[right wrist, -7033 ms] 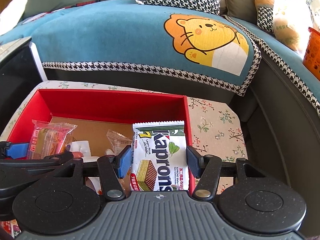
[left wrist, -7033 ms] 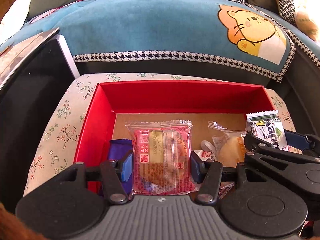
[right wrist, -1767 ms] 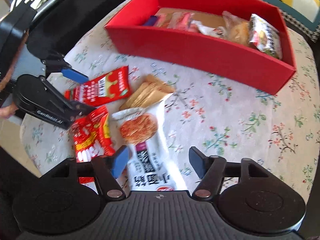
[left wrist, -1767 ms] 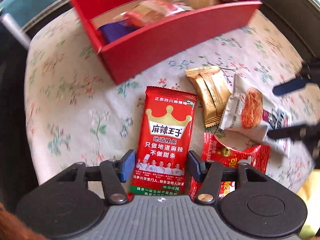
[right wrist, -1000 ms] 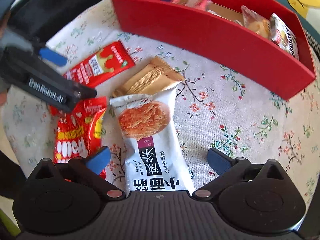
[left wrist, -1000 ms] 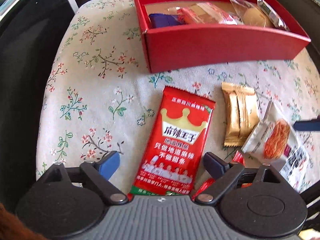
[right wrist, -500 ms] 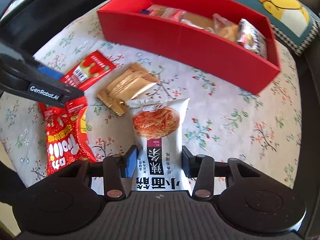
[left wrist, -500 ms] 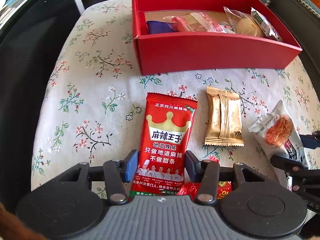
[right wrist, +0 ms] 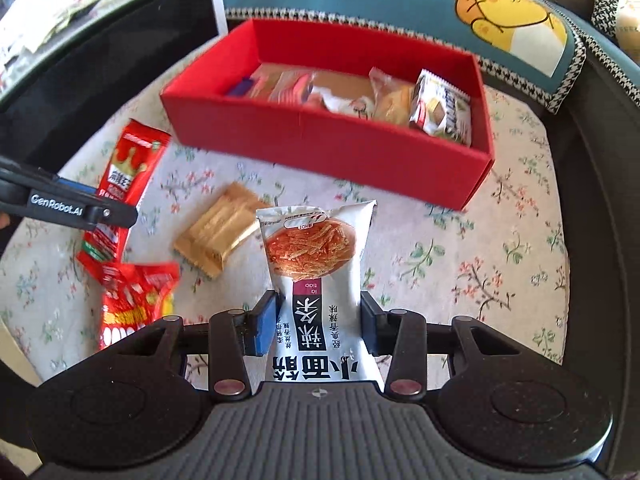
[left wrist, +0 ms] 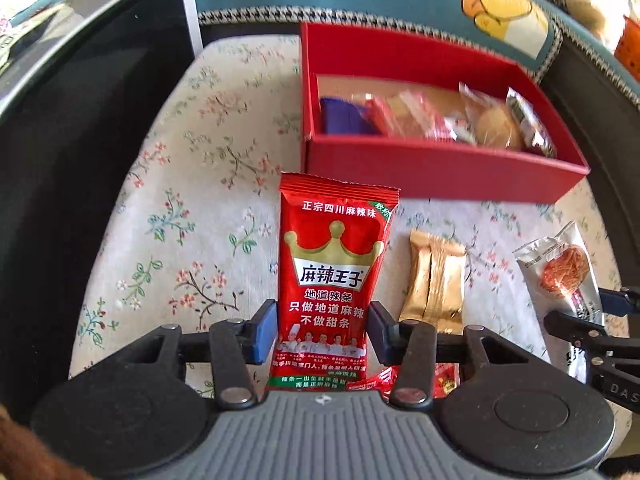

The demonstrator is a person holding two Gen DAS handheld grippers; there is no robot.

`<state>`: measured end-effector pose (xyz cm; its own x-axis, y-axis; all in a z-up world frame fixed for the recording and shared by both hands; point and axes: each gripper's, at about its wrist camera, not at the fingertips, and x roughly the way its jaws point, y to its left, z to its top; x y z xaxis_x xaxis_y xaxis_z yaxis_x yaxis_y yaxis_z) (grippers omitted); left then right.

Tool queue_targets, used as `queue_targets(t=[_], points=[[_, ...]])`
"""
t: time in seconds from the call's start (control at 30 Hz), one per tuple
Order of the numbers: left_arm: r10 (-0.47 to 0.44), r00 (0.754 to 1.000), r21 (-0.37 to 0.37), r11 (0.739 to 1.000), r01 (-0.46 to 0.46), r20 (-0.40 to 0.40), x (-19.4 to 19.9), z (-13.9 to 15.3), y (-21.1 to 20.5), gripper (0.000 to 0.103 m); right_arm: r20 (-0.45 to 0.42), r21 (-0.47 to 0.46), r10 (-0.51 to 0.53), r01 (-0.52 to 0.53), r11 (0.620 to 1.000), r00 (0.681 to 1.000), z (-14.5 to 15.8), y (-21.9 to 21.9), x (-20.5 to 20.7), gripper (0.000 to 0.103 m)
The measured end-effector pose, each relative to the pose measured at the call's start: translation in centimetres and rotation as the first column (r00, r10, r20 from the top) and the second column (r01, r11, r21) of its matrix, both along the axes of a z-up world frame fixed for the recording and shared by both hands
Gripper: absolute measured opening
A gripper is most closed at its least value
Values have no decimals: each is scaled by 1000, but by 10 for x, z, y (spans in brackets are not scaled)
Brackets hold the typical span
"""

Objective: Organize snacks
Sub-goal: 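Grasp the red spicy-strip pack with the left gripper while the right gripper holds the white bag, then lift both packs toward the red box with both grippers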

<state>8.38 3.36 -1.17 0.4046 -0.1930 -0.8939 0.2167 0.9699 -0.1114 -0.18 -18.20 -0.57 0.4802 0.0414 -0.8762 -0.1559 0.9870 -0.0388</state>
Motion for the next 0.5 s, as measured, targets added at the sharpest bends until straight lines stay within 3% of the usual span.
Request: queue_targets(t=[0.23,0.5], points=[[10,999,-3,1000,-10,53,3,13,-4,90,39,2,-14,14,1000,999,8,-3,5,50],[5,997,-55,998,-1,75,4,25,-12,88,75,25,-37,35,999,996,18,-9,12,50]])
